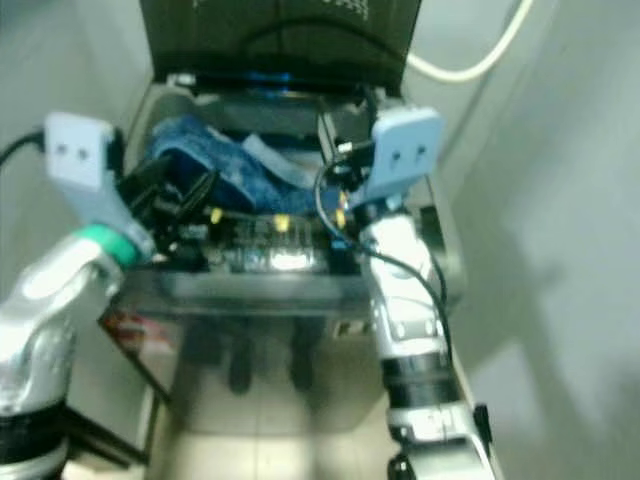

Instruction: Clothes washing

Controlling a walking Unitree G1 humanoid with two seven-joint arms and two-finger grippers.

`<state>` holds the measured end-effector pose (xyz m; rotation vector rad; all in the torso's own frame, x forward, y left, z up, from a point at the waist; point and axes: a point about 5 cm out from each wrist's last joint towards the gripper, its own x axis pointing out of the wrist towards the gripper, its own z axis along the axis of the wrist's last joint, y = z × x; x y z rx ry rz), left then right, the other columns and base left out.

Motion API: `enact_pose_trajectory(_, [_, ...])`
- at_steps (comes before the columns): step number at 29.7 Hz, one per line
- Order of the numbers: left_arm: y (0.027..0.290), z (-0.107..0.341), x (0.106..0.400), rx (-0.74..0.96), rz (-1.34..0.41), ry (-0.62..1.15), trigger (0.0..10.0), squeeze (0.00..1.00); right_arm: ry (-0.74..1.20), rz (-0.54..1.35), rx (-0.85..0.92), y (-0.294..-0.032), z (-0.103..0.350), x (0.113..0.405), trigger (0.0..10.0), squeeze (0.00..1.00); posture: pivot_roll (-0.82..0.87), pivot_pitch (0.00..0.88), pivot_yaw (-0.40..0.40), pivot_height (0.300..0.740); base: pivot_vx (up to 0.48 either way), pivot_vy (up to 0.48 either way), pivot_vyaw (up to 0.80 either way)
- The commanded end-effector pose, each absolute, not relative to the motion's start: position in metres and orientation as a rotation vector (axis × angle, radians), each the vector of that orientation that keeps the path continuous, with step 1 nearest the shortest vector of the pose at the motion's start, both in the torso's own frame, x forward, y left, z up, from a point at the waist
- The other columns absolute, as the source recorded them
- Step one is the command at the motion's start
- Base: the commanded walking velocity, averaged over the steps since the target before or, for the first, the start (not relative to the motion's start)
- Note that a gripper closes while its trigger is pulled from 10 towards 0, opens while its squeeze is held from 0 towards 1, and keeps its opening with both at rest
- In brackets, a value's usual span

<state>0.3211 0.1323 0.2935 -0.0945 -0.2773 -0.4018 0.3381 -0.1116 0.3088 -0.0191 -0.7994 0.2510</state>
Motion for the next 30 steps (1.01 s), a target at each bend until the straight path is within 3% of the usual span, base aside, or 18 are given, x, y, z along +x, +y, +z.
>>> enact_pose_trajectory(1, [0.127,0.290,0.335,-0.128,-0.435,-0.247,10.0,0.00,-0.808,0.241,-0.016,-0.113,0.310,0.335,10.0,0.00,0.09,0.169,0.022,0.740,0.000,0.000,0.00])
enact_pose_trajectory(9, [0.110,0.291,0.369,-0.208,-0.492,-0.138,10.0,0.00,-0.810,0.224,-0.015,-0.115,0.309,0.332,10.0,0.00,0.06,0.183,0.044,0.740,0.000,0.000,0.00])
enact_pose_trajectory(10, [0.109,0.289,0.373,-0.207,-0.496,-0.113,7.4,0.00,-0.812,0.221,-0.015,-0.116,0.309,0.332,10.0,0.00,0.06,0.183,0.044,0.740,0.000,0.000,0.00])
enact_pose_trajectory(11, [0.109,0.289,0.373,-0.207,-0.496,-0.113,7.4,0.00,-0.812,0.221,-0.015,-0.116,0.309,0.332,10.0,0.00,0.06,0.183,0.044,0.740,0.000,0.000,0.00])
enact_pose_trajectory(12, [0.104,0.288,0.375,-0.189,-0.530,-0.081,0.0,0.00,-0.816,0.212,-0.016,-0.118,0.309,0.331,10.0,0.00,0.05,0.182,0.053,0.740,0.000,0.000,0.00])
enact_pose_trajectory(23, [0.096,0.288,0.370,-0.077,-0.571,-0.113,0.0,0.00,-0.817,0.201,-0.012,-0.120,0.310,0.331,10.0,0.00,0.06,0.177,0.048,0.740,0.000,0.000,0.00])
enact_pose_trajectory(30, [0.091,0.307,0.379,0.145,-0.555,-0.303,0.0,0.00,-0.822,0.209,-0.005,-0.117,0.313,0.331,10.0,0.00,0.06,0.184,0.047,0.740,0.000,0.000,0.00])
